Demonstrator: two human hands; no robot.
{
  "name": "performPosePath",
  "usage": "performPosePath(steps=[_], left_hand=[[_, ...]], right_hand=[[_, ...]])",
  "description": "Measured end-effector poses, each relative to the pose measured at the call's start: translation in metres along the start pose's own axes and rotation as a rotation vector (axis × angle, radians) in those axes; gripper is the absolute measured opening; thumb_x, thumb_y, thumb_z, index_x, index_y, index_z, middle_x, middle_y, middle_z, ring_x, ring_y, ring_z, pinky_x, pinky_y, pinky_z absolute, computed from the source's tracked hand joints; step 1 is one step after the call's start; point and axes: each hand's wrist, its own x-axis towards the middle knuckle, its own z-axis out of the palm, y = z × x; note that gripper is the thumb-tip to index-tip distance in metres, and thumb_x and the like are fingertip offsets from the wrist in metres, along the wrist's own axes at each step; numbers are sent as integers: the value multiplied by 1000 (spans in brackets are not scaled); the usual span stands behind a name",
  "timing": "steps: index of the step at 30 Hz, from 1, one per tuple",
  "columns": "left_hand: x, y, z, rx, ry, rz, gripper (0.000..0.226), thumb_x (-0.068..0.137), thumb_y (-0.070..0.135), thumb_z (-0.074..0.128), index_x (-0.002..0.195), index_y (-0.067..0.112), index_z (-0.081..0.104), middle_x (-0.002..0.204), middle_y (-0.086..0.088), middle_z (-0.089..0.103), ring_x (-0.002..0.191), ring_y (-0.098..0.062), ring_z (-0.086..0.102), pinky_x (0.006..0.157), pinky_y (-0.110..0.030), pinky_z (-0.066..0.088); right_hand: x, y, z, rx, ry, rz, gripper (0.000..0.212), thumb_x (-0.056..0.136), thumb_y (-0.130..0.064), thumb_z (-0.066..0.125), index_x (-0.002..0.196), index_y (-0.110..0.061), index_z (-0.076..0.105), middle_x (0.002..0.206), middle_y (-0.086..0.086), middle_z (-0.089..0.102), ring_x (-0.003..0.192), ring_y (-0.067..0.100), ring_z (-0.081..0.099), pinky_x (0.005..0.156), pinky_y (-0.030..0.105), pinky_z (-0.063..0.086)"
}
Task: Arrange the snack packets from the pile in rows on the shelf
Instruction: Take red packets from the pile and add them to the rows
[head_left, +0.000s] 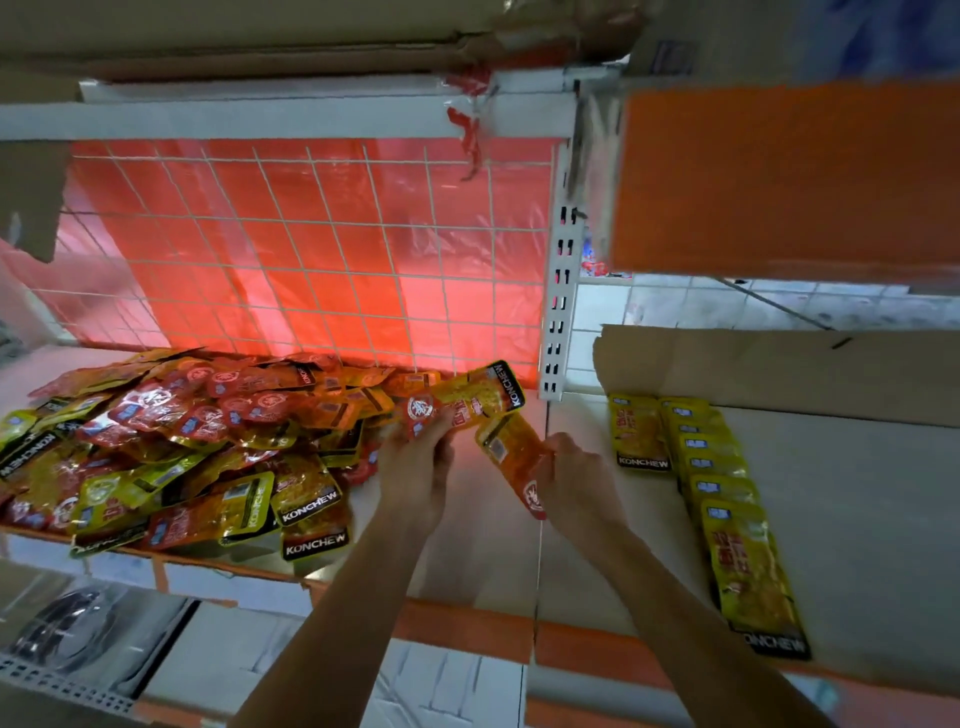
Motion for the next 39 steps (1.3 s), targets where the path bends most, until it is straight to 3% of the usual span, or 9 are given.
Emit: performPosePath(steps=[6,10,16,20,22,26,30,34,39], left_hand=[[-24,-29,69,-18,-40,-106,19,86,11,67,72,16,56,45,6,46,38,-2,40,39,-15,38],[-58,-65,121,48,-161,-167,8,87,21,68,92,16,65,83,-3,66,72,-13,60,65,-26,49],[-133,-131,206,176,-369,-263,23,90,24,64,111,14,65,103,-7,70,89,-21,67,71,-29,54],[-191,-175,256,273,-528,-369,12,87,5,61,99,8,64,87,-9,70,71,-19,68,59,-25,56],[-218,-197,280,329,-595,-395,14,85,-1,61,92,9,66,79,-6,72,68,-17,69,60,-24,55],[-260,-238,321,418,-710,-418,16,82,-3,65,95,6,67,87,-13,72,77,-23,69,70,-30,58],[-289,-269,354,438,-759,-433,18,81,-3,67,98,5,67,83,-10,71,69,-18,70,58,-25,56],[-293,-293,387,450,-770,-436,28,82,4,70,109,5,64,92,-12,72,79,-22,69,69,-31,58],[-278,-323,436,537,-791,-382,32,82,10,72,112,6,63,97,-13,72,82,-25,69,72,-35,58]], right_hand=[[-28,58,-58,817,74,209,22,95,-2,43,100,-15,59,76,-1,61,59,12,62,48,27,53],[-53,115,-97,1078,68,185,33,89,10,49,92,-20,64,82,7,68,73,19,65,58,28,55],[-97,220,-164,1114,315,238,15,62,11,59,69,-3,61,77,21,57,75,29,54,65,29,39],[-137,290,-210,1220,514,187,28,68,13,47,58,-8,64,58,9,67,58,26,68,57,26,52],[-159,318,-231,1231,540,129,29,63,4,47,56,-13,70,62,2,70,58,15,68,57,22,53],[-194,376,-259,1219,571,150,31,51,-1,47,67,-7,73,83,20,72,70,28,68,65,32,54],[-215,416,-284,1195,559,148,28,63,0,50,72,-12,74,90,17,71,79,29,67,67,33,55],[-210,449,-296,1141,614,269,55,81,15,30,85,-17,75,93,10,72,81,23,67,65,27,55],[-190,488,-316,1205,627,478,29,98,-8,41,100,-18,69,105,11,67,92,27,63,78,37,48]])
